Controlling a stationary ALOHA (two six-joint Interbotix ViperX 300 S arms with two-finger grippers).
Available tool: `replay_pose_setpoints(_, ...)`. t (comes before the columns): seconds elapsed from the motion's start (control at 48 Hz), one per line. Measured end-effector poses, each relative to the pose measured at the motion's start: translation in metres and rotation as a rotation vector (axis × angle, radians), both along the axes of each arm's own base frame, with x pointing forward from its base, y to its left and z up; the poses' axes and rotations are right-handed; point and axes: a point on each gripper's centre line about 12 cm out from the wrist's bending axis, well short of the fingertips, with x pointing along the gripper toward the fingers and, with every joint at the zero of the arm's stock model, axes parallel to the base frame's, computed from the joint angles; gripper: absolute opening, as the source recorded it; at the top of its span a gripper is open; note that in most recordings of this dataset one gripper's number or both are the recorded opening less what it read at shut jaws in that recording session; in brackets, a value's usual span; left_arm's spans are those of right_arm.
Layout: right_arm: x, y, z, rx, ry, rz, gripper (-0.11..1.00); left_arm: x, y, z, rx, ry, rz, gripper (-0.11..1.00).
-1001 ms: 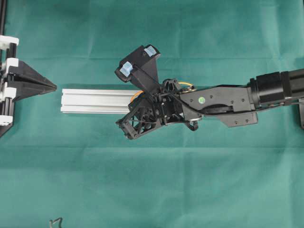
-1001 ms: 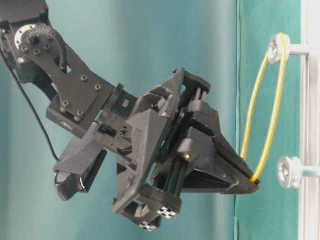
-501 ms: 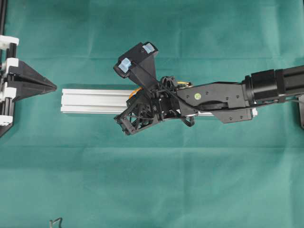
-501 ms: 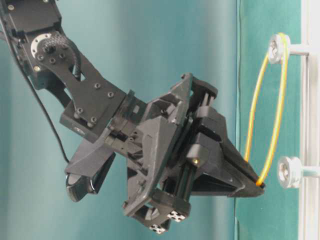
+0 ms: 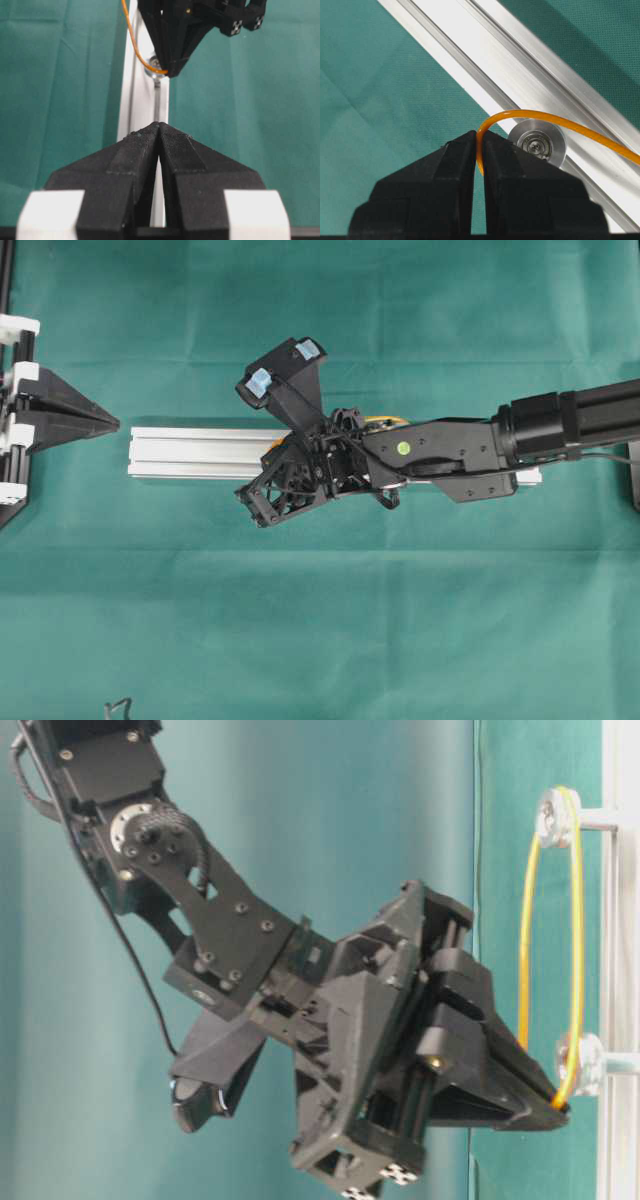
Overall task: Hook the rubber onto the shaft.
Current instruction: 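Stretch the band down over the left metal knob with the right gripper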
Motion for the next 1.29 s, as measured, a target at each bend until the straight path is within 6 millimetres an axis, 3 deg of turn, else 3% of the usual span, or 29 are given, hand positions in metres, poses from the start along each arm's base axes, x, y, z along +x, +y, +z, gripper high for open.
replay_pose_setpoints(0.48, 0.003, -0.013, -0.011, 0.006, 0.004, -0.025, 0.07, 0.000, 0.000, 0.000, 0.000, 0.002, 0.000, 0.00)
replay_pose_setpoints(1.293, 0.008, -0.015, -0.018, 0.026, -0.004, -0.046, 0.07, 0.000, 0.000, -0.001, 0.000, 0.008, 0.000, 0.00)
